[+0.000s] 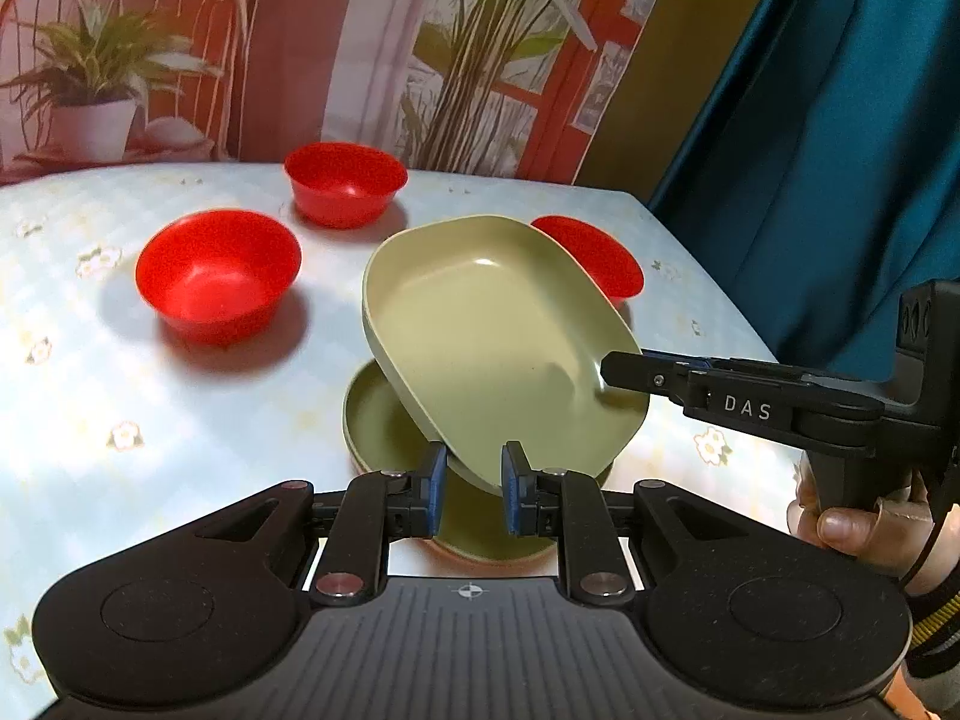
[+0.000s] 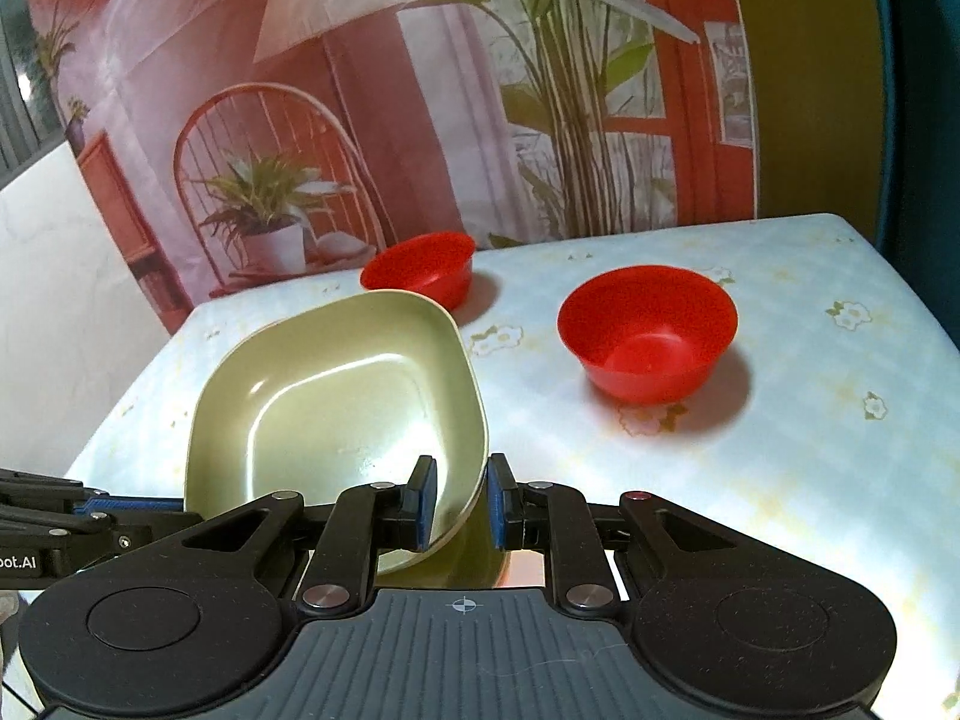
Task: Organize plates and bowls
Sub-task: 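Lift the second green plate with the left gripper and lower it onto the stack, then open the left gripper and withdraw it from the plate stack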
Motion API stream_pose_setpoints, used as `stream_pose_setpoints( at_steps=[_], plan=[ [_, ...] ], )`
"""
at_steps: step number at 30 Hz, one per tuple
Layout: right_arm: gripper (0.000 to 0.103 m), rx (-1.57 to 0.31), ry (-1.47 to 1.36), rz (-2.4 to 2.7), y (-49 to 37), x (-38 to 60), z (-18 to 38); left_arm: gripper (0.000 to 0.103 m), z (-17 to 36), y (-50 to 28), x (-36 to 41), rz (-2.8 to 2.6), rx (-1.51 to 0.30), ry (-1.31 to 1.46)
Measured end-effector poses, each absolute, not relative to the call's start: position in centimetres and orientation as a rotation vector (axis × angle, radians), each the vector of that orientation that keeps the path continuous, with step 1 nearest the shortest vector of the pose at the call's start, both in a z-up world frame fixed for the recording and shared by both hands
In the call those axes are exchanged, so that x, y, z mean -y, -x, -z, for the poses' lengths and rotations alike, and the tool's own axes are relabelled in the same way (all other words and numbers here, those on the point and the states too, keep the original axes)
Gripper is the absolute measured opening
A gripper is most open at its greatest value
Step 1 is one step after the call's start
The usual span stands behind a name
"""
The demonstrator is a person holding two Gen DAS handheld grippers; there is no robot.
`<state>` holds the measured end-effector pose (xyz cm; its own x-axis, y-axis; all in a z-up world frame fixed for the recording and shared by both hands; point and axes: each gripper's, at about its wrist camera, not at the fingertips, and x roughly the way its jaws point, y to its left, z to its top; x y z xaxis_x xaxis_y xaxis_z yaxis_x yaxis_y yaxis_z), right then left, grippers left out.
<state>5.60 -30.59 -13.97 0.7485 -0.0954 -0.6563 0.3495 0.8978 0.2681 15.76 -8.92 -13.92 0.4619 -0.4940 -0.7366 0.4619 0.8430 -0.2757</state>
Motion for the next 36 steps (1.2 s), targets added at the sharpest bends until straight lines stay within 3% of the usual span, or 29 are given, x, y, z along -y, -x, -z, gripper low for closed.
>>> stream_pose_setpoints(
  at_steps=[16, 36],
  plan=[
    [0.018, -0.722, -0.361, 0.249, -5.2, 29.8, 14.7, 0.021, 16.4, -15.4, 8.5, 0.598, -1.012, 0.1],
    [0.018, -0.746, -0.334, 0.261, -5.4, 29.7, 15.9, 0.02, 16.6, -15.6, 8.3, 0.579, -0.999, 0.11]
  ],
)
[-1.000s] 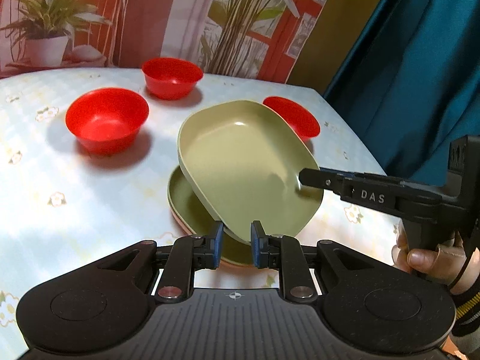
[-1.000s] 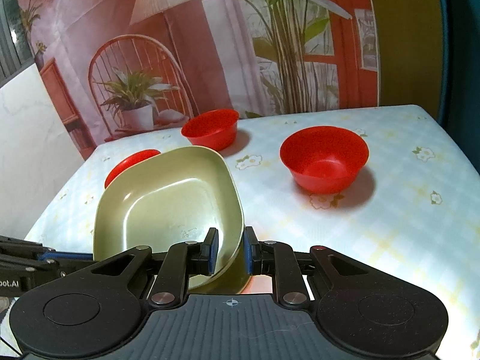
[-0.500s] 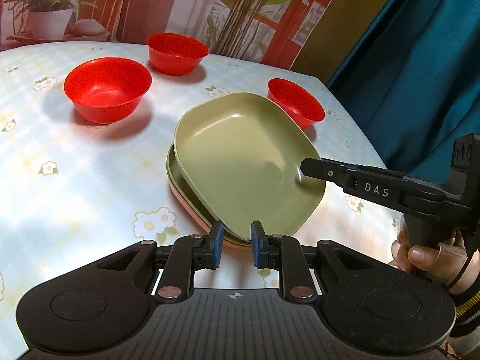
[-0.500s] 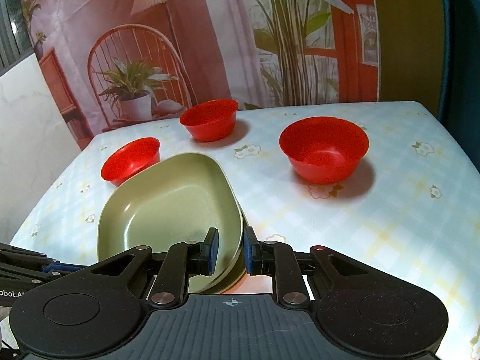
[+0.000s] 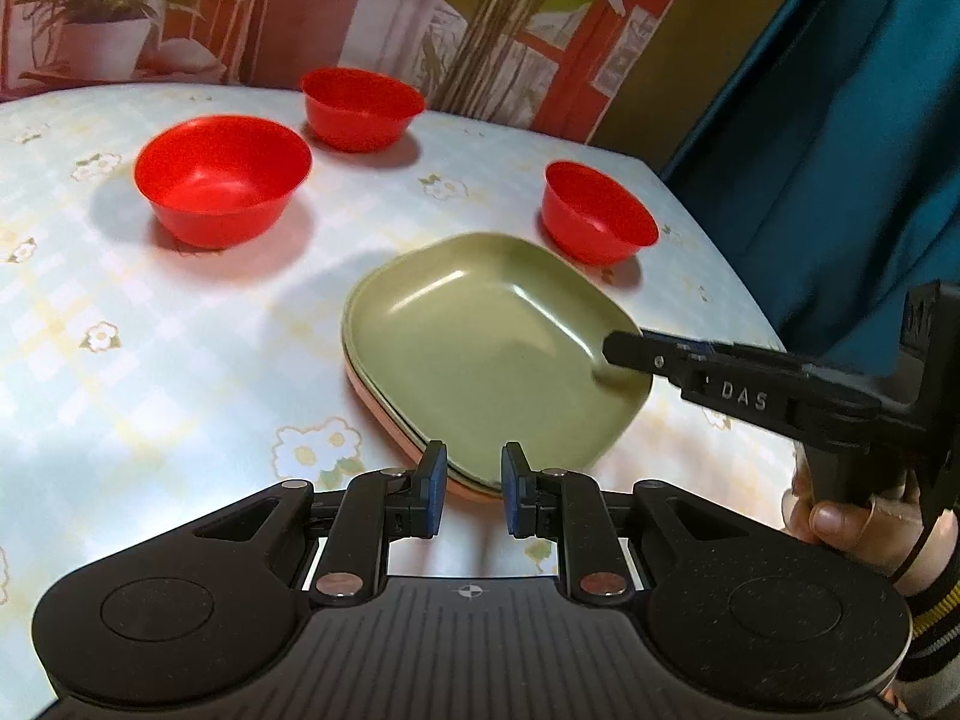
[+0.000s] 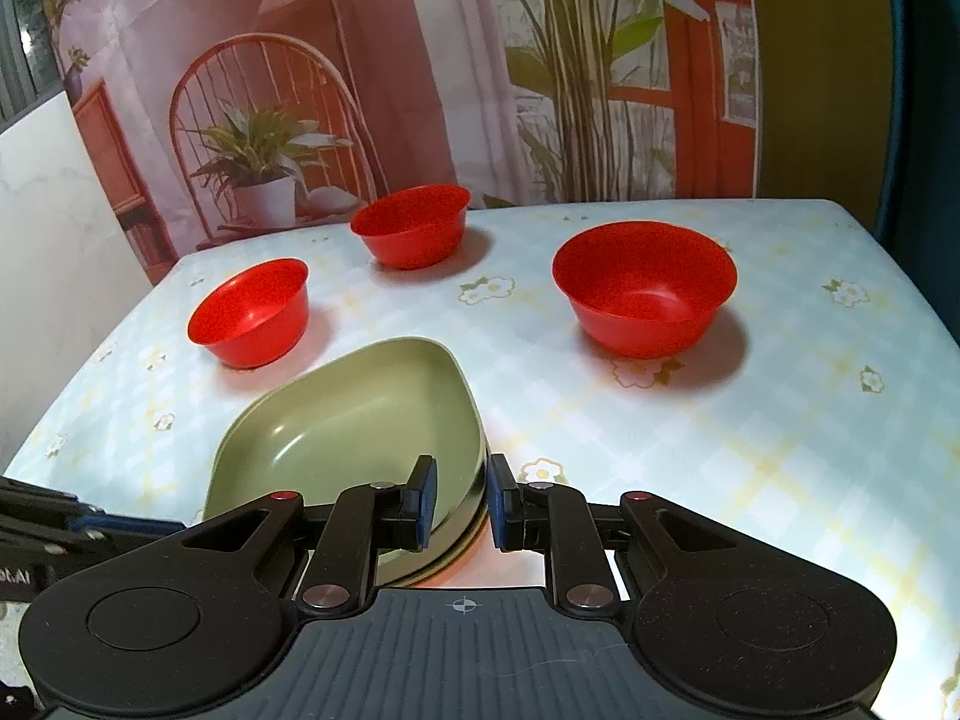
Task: Organize plates and bowls
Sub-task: 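Open the left gripper and withdraw it from the plate stack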
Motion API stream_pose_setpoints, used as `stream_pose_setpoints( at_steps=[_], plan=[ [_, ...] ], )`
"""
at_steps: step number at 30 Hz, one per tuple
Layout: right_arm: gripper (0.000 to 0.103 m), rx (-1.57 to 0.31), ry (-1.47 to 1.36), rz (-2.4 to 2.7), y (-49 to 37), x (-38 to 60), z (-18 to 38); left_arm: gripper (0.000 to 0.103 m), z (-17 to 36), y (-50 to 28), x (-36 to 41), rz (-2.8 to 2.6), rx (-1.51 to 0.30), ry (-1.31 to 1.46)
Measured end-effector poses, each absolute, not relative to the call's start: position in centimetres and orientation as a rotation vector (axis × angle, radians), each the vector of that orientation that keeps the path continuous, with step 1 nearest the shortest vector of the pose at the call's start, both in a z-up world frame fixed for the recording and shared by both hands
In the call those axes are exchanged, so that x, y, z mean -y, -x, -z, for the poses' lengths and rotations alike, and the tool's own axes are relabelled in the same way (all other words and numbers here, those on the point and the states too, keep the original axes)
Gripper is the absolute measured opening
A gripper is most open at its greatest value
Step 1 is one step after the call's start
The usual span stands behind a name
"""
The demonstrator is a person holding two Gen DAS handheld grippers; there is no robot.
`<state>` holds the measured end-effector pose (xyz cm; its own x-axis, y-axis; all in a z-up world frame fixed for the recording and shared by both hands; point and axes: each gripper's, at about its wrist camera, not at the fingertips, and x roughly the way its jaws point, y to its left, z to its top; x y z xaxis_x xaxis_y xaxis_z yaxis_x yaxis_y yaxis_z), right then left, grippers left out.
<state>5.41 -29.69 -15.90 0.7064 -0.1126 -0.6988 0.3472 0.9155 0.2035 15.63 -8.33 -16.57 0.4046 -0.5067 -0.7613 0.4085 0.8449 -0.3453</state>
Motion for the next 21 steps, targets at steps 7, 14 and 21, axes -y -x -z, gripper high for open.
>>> stream_pose_setpoints(
  at_steps=[7, 14, 21],
  plan=[
    [0.017, -0.701, -0.304, 0.274, -4.8, 29.4, 15.3, 0.02, 16.3, -15.8, 8.0, 0.542, -0.974, 0.116],
    [0.012, -0.72, -0.288, 0.272, -4.7, 29.1, 16.2, 0.021, 16.7, -15.8, 8.0, 0.537, -0.983, 0.113],
    [0.012, -0.725, -0.281, 0.278, -4.7, 28.8, 16.8, 0.021, 17.1, -16.0, 7.9, 0.538, -0.991, 0.121]
  ],
)
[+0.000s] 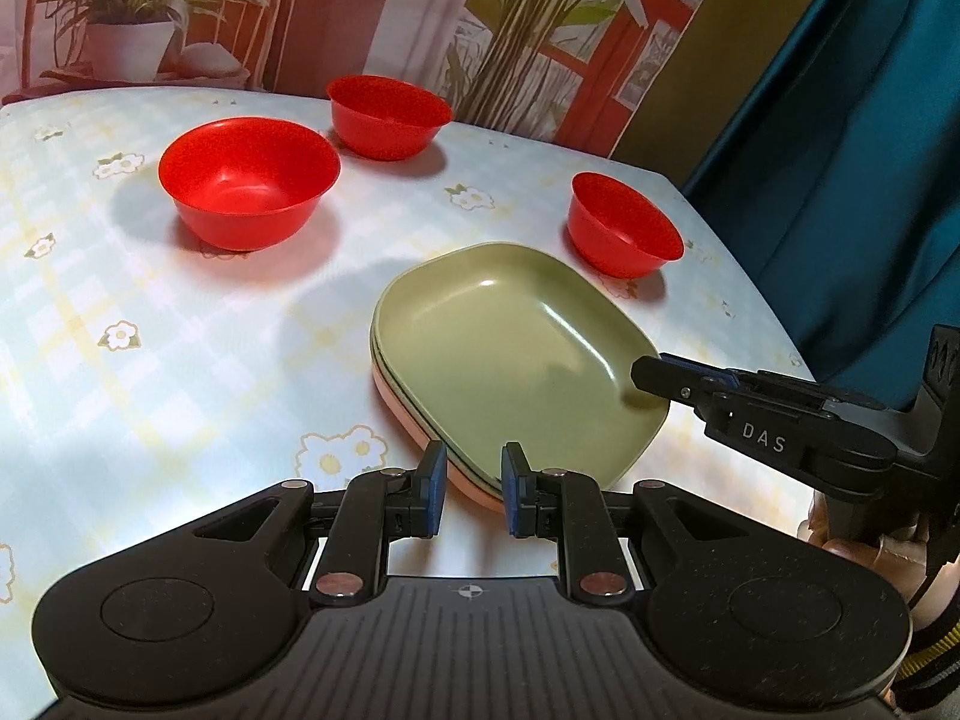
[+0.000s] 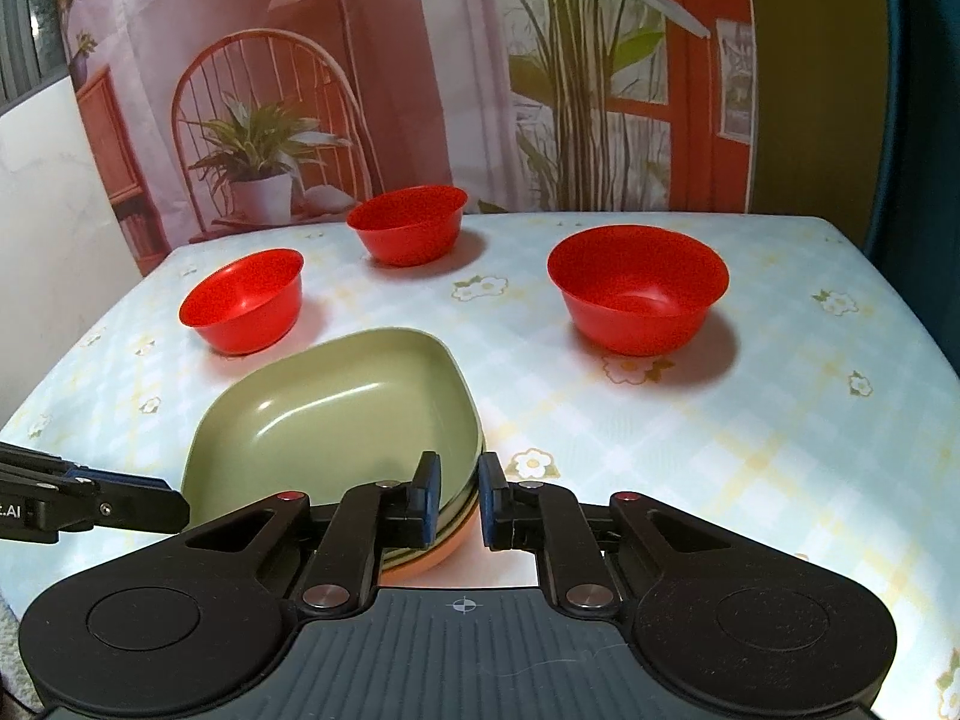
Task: Organize plates and bowls
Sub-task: 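Open the left gripper and withdraw it from the plate stack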
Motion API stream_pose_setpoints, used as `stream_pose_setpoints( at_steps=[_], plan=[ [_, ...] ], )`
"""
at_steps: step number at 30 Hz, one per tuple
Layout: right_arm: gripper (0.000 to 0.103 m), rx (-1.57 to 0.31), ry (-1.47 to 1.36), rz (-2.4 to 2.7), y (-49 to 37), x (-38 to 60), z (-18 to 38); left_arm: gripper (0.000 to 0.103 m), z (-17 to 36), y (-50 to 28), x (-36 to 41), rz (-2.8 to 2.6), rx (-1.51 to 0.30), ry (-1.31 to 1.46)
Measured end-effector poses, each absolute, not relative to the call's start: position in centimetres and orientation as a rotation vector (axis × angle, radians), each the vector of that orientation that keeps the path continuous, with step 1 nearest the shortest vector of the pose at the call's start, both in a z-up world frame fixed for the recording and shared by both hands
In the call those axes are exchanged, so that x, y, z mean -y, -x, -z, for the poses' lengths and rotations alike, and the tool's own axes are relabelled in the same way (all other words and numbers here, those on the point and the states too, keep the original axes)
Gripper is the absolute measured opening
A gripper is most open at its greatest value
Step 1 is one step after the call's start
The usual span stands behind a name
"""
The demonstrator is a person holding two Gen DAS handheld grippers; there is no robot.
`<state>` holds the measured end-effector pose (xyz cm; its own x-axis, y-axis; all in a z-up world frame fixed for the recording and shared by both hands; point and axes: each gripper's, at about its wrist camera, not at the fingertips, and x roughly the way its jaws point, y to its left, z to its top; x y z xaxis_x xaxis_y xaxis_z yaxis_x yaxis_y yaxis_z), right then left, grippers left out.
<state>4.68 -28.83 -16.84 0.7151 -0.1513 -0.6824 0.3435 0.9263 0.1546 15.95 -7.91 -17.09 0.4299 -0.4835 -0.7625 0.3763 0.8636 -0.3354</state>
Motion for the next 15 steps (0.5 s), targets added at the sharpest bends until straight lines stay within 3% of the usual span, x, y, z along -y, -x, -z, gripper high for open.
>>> stream_pose_setpoints(
  at_steps=[8, 15],
  plan=[
    [0.014, -0.723, -0.292, 0.279, -4.7, 29.0, 16.9, 0.021, 16.8, -15.8, 7.7, 0.514, -0.968, 0.11],
    [0.023, -0.661, -0.306, 0.281, -4.3, 29.5, 15.6, 0.021, 15.2, -15.9, 7.2, 0.467, -0.898, 0.075]
  ],
)
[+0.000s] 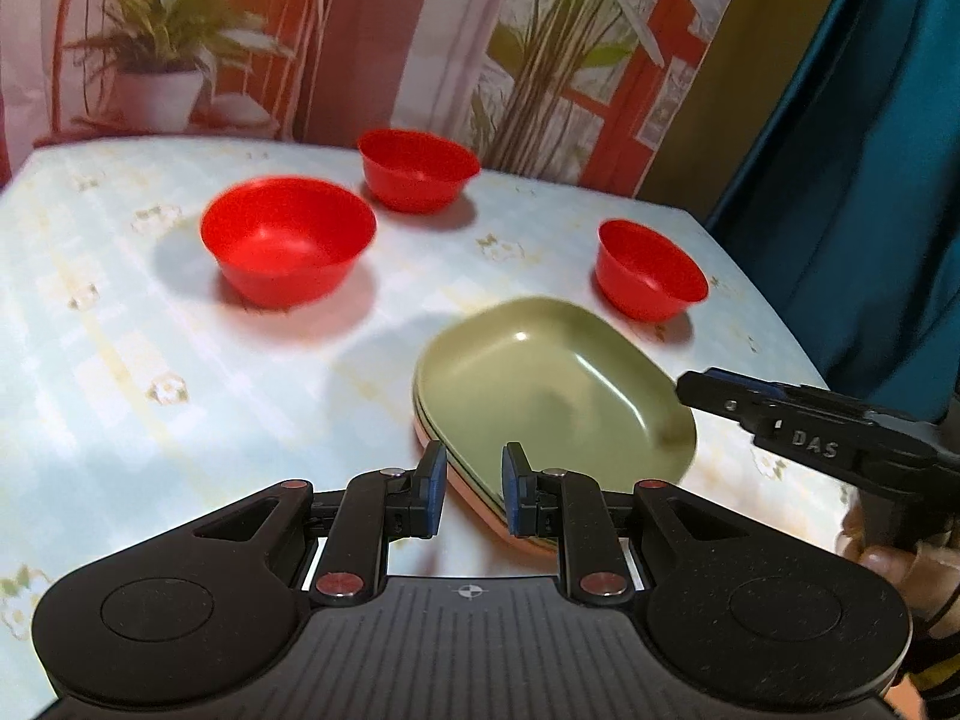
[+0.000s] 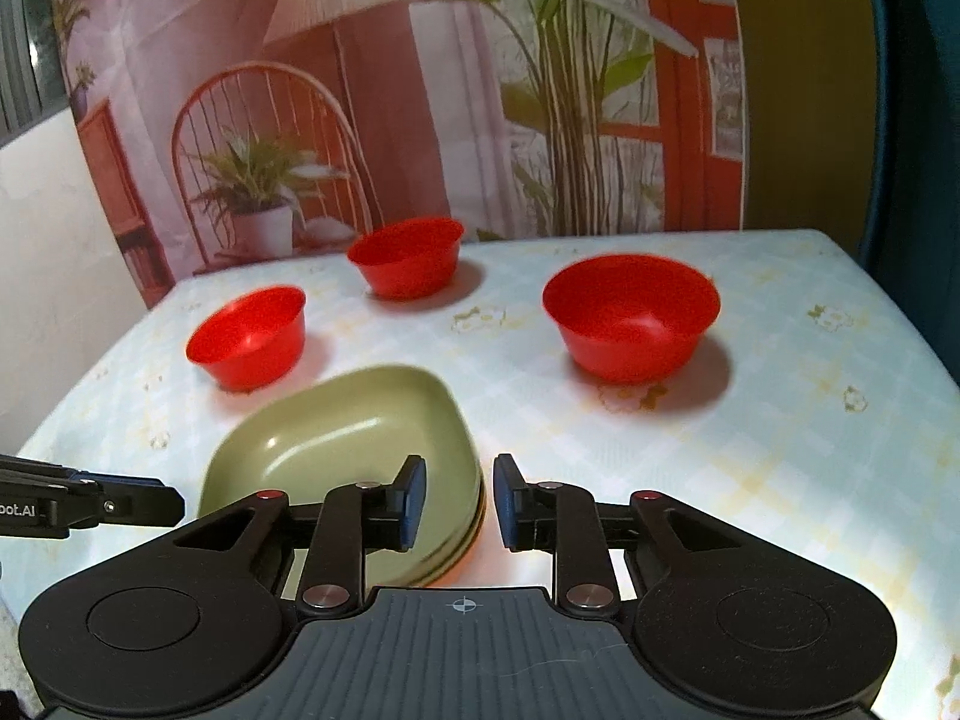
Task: Organize plates and bowls
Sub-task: 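Open the left gripper and withdraw it from the plate stack, then move the left gripper to the large red bowl while the right gripper approaches another red bowl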
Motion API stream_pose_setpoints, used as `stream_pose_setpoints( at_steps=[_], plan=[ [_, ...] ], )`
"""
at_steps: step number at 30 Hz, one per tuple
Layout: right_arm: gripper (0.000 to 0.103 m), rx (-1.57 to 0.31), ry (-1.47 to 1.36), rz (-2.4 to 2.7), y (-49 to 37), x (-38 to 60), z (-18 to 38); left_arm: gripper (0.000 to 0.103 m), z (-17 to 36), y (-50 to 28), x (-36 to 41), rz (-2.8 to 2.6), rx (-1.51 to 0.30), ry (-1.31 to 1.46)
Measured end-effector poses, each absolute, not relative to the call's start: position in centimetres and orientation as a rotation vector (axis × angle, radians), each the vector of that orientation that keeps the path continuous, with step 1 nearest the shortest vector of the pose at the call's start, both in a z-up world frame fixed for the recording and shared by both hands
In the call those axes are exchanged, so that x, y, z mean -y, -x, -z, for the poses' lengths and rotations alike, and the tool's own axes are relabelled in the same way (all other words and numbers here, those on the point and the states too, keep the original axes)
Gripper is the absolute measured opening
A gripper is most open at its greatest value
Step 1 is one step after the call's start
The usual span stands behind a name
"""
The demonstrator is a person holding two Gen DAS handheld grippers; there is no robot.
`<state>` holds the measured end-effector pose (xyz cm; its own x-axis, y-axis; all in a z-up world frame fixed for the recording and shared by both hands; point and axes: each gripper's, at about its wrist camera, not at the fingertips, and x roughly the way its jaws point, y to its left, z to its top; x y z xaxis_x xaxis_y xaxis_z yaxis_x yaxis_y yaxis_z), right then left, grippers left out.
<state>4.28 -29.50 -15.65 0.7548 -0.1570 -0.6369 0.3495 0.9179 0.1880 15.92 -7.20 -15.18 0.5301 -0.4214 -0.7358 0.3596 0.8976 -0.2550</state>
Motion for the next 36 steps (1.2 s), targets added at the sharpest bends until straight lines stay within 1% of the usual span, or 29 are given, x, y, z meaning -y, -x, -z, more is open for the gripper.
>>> stream_pose_setpoints(
  at_steps=[2, 4, 8, 10, 20, 22, 24, 36],
  plan=[
    [0.025, -0.65, -0.314, 0.278, -4.3, 29.9, 15.3, 0.021, 14.7, -16.0, 7.1, 0.46, -0.876, 0.062],
    [0.029, -0.643, -0.322, 0.279, -4.3, 30.2, 14.9, 0.021, 14.3, -16.2, 7.1, 0.455, -0.855, 0.053],
    [0.03, -0.638, -0.309, 0.28, -4.8, 30.6, 14.3, 0.021, 13.6, -16.4, 6.8, 0.442, -0.815, 0.024],
    [0.033, -0.637, -0.296, 0.278, -5.1, 30.8, 14.0, 0.021, 13.1, -16.7, 6.6, 0.433, -0.792, 0.01],
    [0.035, -0.618, -0.25, 0.27, -7.3, 32.2, 11.7, 0.022, 10.6, -19.1, 4.6, 0.357, -0.709, -0.009],
    [0.039, -0.614, -0.242, 0.269, -7.8, 32.5, 11.3, 0.022, 10.1, -19.6, 4.2, 0.344, -0.694, -0.012],
    [0.04, -0.609, -0.234, 0.269, -8.3, 32.7, 11.0, 0.023, 9.7, -20.1, 3.8, 0.333, -0.684, -0.013],
    [0.041, -0.597, -0.219, 0.255, -12.3, 34.5, 10.0, 0.023, 8.2, -24.0, 2.0, 0.289, -0.664, 0.0]
  ],
)
